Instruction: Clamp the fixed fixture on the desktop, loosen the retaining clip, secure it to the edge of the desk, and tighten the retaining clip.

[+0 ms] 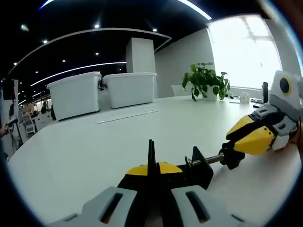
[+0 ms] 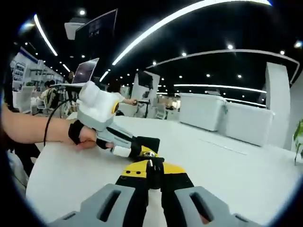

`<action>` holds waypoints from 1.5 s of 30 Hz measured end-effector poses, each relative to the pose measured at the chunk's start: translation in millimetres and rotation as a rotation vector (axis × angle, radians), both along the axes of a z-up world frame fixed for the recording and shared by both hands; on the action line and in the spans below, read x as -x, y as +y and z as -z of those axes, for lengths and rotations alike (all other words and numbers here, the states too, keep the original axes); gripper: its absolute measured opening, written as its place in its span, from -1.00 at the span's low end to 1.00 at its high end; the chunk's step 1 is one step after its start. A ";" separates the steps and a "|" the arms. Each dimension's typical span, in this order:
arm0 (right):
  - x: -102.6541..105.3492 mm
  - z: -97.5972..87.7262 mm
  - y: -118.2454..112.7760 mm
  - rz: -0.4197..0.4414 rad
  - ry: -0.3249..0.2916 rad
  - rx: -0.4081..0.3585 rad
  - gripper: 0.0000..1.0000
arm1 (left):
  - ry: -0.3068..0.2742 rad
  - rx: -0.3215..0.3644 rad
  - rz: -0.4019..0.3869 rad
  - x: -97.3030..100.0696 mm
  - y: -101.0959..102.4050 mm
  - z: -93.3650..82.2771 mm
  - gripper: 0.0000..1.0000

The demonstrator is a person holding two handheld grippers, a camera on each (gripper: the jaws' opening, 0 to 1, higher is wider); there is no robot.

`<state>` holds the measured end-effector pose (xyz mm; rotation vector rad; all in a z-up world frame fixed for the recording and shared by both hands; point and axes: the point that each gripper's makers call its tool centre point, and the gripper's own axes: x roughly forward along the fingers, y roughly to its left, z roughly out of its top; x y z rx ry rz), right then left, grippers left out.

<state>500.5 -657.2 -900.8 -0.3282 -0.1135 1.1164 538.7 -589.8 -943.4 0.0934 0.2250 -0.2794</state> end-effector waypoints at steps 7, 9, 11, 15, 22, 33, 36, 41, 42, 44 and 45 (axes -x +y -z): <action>5.6 -1.1 1.1 0.010 -0.141 0.066 -0.86 | 0.012 0.014 -0.001 -1.0 -0.2 0.7 -0.91; 8.6 -0.7 2.0 0.015 -0.190 0.091 -0.86 | 0.011 0.014 0.000 -1.2 -0.4 0.7 -0.91; 11.0 -0.6 2.9 0.014 -0.218 0.103 -0.86 | 0.011 0.014 0.001 -1.5 -0.3 0.7 -0.91; 7.6 -1.9 2.6 0.024 -0.219 0.104 -0.86 | 0.009 0.011 0.000 -1.5 -0.6 0.6 -0.91; 1.8 -10.5 -3.4 0.024 0.089 -0.079 -0.48 | 0.007 0.009 -0.001 -1.6 -0.9 0.3 -0.91; -17.8 10.9 -18.7 0.010 0.611 -0.246 -0.53 | 0.002 0.003 -0.003 -1.3 -1.2 0.4 -0.90; -19.1 13.9 -15.3 0.017 0.612 -0.227 -0.55 | 0.001 0.002 -0.003 -0.8 -1.4 0.5 -0.90; -12.6 20.6 -4.6 -0.017 0.599 -0.179 -0.57 | 0.001 0.001 -0.003 -0.6 -1.5 0.6 -0.90; -13.0 20.8 -4.4 -0.019 0.624 -0.185 -0.58 | 0.002 0.002 -0.003 -0.6 -1.5 0.6 -0.90; -12.4 21.6 -5.1 -0.016 0.651 -0.191 -0.59 | 0.003 0.004 -0.002 -0.5 -1.6 0.8 -0.90; -11.2 21.6 -5.0 -0.016 0.646 -0.189 -0.59 | 0.003 0.003 -0.001 -0.5 -1.9 0.8 -0.90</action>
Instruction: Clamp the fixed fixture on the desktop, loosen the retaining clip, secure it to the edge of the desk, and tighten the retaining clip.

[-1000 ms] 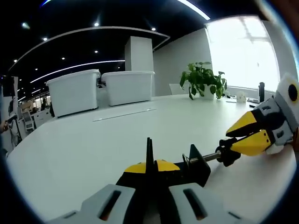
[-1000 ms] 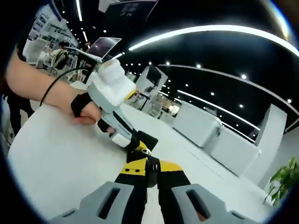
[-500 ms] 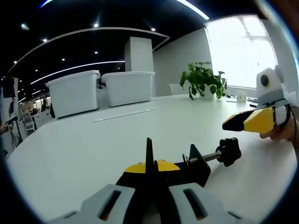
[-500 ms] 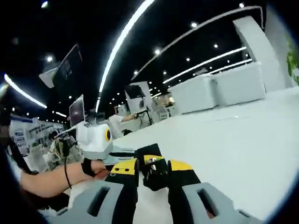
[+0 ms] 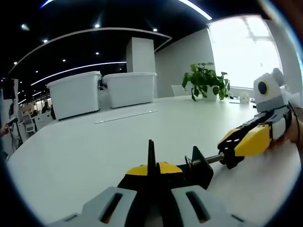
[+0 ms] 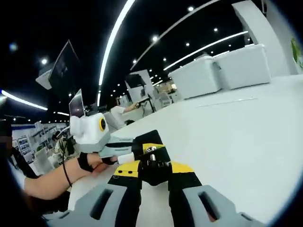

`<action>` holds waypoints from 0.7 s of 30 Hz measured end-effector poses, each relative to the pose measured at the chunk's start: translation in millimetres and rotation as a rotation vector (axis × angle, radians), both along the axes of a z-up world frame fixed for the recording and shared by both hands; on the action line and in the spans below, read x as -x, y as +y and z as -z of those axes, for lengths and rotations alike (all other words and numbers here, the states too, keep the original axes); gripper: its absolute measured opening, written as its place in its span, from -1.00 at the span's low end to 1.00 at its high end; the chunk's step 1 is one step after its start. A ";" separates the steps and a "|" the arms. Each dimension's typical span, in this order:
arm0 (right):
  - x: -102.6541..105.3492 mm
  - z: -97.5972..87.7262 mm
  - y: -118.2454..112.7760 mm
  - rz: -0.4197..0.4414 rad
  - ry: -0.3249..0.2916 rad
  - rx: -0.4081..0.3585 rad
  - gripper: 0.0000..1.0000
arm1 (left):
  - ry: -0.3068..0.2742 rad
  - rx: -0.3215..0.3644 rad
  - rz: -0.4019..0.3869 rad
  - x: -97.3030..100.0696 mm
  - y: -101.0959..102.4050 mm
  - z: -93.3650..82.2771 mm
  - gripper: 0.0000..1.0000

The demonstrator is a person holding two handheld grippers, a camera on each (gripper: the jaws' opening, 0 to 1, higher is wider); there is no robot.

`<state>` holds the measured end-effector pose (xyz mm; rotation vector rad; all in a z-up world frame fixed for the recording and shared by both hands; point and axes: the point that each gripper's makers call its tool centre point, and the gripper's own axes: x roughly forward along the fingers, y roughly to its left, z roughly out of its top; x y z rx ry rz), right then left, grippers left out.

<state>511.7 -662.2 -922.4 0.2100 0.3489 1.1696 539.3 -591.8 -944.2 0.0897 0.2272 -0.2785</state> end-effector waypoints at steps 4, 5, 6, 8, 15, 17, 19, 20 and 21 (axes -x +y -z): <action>3.0 -1.9 0.0 0.003 -0.124 0.032 -0.60 | -0.001 0.000 0.003 0.1 -0.6 0.0 -0.91; 4.0 -2.7 0.1 0.006 -0.163 0.046 -0.60 | -0.001 0.000 0.002 0.3 -0.7 0.0 -0.91; 5.1 -3.2 0.5 0.007 -0.190 0.055 -0.60 | -0.001 0.000 0.002 0.4 -0.8 0.1 -0.91; 7.2 -4.5 1.2 0.011 -0.272 0.086 -0.60 | 0.000 0.001 0.002 0.5 -0.6 0.3 -0.90; 17.1 -7.8 5.1 0.026 -0.642 0.246 -0.60 | 0.000 0.001 0.002 0.9 -0.6 0.4 -0.90; 20.3 -7.3 5.8 0.031 -0.709 0.276 -0.60 | 0.000 0.002 0.002 1.0 -0.7 0.4 -0.90; 20.8 -7.2 6.5 0.036 -0.755 0.301 -0.60 | -0.001 0.001 0.002 1.1 -0.7 0.4 -0.90; 19.7 -7.2 6.5 0.036 -0.767 0.307 -0.60 | -0.001 0.001 0.001 1.1 -0.6 0.4 -0.90; 20.3 -6.9 7.0 0.036 -0.781 0.314 -0.60 | -0.001 0.000 0.000 1.2 -0.6 0.4 -0.90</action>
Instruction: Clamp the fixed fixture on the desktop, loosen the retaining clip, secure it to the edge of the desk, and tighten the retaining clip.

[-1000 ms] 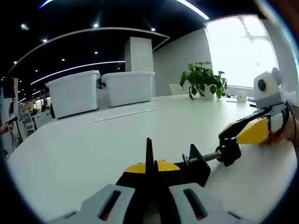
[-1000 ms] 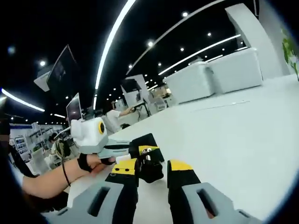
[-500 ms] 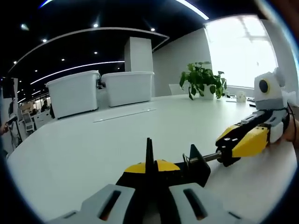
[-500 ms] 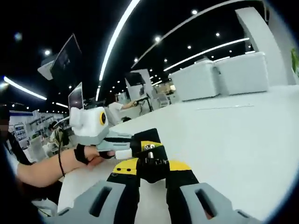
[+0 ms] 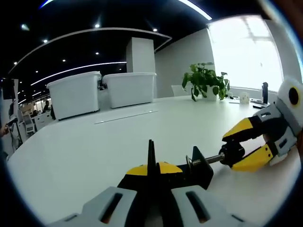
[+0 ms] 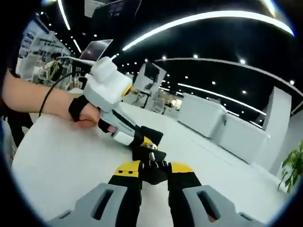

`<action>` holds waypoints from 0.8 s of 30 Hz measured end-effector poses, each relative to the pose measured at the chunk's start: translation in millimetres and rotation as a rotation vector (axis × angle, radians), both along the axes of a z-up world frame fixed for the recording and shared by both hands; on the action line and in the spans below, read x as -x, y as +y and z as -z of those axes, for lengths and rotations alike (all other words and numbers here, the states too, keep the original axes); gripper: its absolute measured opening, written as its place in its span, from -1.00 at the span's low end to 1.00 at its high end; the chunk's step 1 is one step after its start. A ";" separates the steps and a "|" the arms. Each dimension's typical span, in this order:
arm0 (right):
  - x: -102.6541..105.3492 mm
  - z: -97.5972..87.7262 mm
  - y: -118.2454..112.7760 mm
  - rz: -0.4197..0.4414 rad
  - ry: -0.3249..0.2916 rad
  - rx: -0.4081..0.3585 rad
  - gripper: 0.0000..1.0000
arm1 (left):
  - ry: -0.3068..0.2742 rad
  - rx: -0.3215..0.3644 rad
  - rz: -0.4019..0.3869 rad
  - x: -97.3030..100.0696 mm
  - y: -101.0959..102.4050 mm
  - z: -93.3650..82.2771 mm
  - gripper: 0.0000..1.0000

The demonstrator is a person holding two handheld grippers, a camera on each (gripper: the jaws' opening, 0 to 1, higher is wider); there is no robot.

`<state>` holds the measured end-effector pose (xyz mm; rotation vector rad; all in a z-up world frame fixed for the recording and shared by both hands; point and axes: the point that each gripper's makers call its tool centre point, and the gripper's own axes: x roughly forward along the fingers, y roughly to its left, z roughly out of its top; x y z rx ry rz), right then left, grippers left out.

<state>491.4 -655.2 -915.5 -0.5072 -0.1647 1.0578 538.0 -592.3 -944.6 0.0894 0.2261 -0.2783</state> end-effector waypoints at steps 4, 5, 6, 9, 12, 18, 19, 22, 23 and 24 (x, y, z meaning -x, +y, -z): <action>0.7 0.3 -0.5 0.001 -0.027 0.015 -0.60 | 0.000 -0.001 -0.002 -0.3 0.3 0.0 -0.90; -0.1 0.5 -0.5 0.002 -0.032 0.018 -0.60 | -0.001 -0.001 -0.002 -0.2 0.3 0.0 -0.90; 0.5 0.8 -0.2 0.002 -0.042 0.023 -0.60 | -0.001 -0.002 -0.002 -0.2 0.3 0.0 -0.90; 0.6 0.7 -0.1 0.003 -0.095 0.049 -0.60 | 0.000 -0.001 -0.003 0.1 0.2 0.0 -0.90; 1.0 0.9 0.8 0.004 -0.150 0.079 -0.60 | -0.001 -0.002 -0.004 0.5 0.1 0.1 -0.90; 0.9 -9.5 -4.5 0.000 -0.062 -0.011 -0.52 | -0.002 -0.004 -0.006 0.8 0.1 0.0 -0.90; 4.8 -16.7 -5.7 -0.018 0.025 -0.087 -0.46 | -0.002 -0.004 -0.006 0.9 0.0 0.0 -0.90; 3.7 -31.6 -12.5 -0.042 0.259 -0.275 -0.29 | -0.002 -0.004 -0.006 1.0 -0.1 -0.1 -0.90; -2.9 -32.7 -16.3 -0.027 0.329 -0.318 -0.30 | -0.003 -0.004 -0.006 1.0 -0.1 -0.1 -0.90; -9.1 -31.9 -20.2 -0.014 0.394 -0.350 -0.31 | -0.003 -0.005 -0.006 1.0 -0.2 -0.1 -0.90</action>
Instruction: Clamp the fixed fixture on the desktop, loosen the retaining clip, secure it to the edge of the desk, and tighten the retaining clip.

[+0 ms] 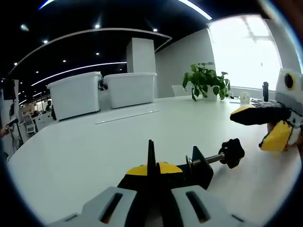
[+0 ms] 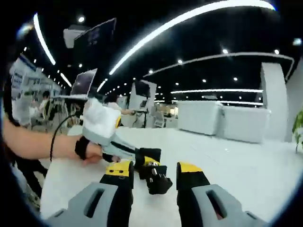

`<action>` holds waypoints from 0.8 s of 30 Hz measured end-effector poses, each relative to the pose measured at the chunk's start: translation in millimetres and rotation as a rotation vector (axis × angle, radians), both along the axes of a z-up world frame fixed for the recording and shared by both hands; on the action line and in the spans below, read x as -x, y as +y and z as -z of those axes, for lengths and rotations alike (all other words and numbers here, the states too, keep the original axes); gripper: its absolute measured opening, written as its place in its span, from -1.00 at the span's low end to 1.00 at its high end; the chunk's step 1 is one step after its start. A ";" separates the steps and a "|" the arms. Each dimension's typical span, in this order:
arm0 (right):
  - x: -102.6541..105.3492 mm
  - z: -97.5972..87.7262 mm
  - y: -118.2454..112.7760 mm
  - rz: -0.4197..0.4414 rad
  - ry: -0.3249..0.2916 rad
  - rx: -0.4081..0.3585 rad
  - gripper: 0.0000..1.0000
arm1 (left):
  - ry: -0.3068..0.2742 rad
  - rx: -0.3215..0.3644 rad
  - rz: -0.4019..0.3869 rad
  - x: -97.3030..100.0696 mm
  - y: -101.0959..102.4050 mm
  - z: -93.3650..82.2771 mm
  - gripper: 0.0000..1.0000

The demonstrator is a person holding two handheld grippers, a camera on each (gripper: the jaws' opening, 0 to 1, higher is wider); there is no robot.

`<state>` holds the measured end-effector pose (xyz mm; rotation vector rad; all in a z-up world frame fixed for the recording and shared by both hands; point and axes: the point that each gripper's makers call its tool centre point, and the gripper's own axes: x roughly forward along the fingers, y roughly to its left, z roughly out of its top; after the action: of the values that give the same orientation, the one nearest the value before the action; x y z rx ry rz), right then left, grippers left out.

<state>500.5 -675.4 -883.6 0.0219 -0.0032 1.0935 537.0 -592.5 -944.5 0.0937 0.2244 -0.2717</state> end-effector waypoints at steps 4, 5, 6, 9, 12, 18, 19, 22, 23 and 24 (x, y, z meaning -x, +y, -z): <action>-17.0 8.4 -9.1 -0.007 0.279 -0.119 -0.46 | -0.001 -0.002 -0.001 0.0 0.0 0.0 -0.90; -16.9 12.4 -9.0 -0.019 0.334 -0.127 -0.47 | -0.001 -0.003 -0.001 -0.1 0.0 -0.1 -0.90; -15.5 14.1 -7.5 -0.039 0.377 -0.134 -0.47 | -0.001 -0.002 -0.002 -0.1 0.1 -0.1 -0.90; -13.7 19.6 -3.2 -0.040 0.356 -0.096 -0.47 | -0.003 -0.004 -0.003 0.1 0.1 -0.1 -0.90; -9.4 23.6 2.5 -0.049 0.332 -0.057 -0.47 | -0.007 -0.010 -0.004 0.6 -0.2 -0.1 -0.90; -12.0 30.9 10.5 -0.030 0.262 0.018 -0.57 | -0.007 -0.008 -0.005 0.4 -0.2 -0.2 -0.90; -13.0 31.7 10.5 -0.030 0.268 0.020 -0.57 | -0.007 -0.008 -0.005 0.5 -0.2 -0.2 -0.90; -11.1 31.8 10.7 -0.028 0.259 0.024 -0.58 | -0.009 -0.010 -0.006 0.5 -0.2 -0.8 -0.90; -11.2 31.4 10.1 -0.022 0.221 0.040 -0.59 | -0.012 -0.013 -0.005 0.6 -0.4 -1.1 -0.90; -10.1 30.9 10.2 -0.018 0.190 0.054 -0.59 | -0.015 -0.016 -0.004 0.8 -0.6 -1.4 -0.90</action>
<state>510.7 -665.2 -914.5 0.0776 0.1975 1.1053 536.3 -593.1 -943.0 0.1110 0.2122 -0.2650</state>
